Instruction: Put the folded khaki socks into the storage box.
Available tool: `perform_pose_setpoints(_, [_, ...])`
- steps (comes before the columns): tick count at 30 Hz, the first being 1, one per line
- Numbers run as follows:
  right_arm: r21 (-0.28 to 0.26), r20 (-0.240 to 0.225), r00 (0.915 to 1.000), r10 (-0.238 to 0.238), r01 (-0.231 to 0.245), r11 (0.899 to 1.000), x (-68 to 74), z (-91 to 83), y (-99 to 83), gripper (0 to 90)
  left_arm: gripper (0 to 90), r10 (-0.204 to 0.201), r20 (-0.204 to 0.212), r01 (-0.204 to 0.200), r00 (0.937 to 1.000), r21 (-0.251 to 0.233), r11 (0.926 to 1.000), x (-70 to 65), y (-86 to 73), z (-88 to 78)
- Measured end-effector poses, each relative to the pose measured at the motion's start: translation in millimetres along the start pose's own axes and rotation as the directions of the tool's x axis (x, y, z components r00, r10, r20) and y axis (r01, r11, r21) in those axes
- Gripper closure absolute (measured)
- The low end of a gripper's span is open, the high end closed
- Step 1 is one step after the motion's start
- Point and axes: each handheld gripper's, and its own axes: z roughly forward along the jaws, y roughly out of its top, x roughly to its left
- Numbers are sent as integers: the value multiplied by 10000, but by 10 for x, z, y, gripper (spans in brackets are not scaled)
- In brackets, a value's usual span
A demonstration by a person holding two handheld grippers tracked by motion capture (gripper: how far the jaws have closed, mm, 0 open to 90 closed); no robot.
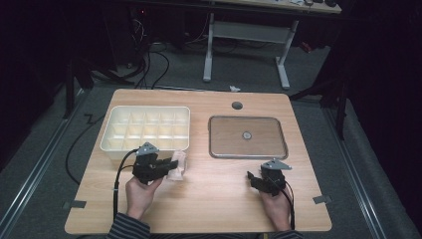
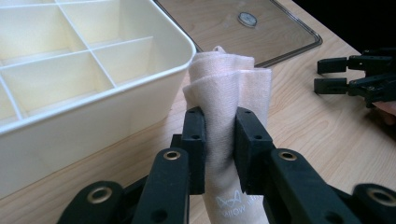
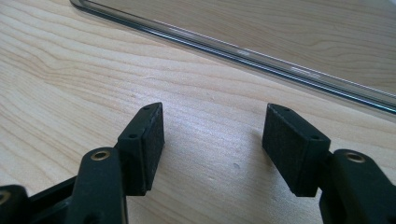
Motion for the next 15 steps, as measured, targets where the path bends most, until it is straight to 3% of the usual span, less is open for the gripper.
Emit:
perform_pose_setpoints(9, [0,4,10000,7,-7,10000,0,0,0,391,763,-324,-21,324,9995,5,9995,71,14,-124])
perform_pose_setpoints(13, [-6,-6,10000,-2,2,10000,1,0,0,390,763,-72,-133,72,9999,-5,10000,56,69,-196])
perform_pose_setpoints(15, [-5,-6,10000,-6,6,10000,1,0,0,390,763,-131,-94,130,9999,-74,9999,75,89,-238])
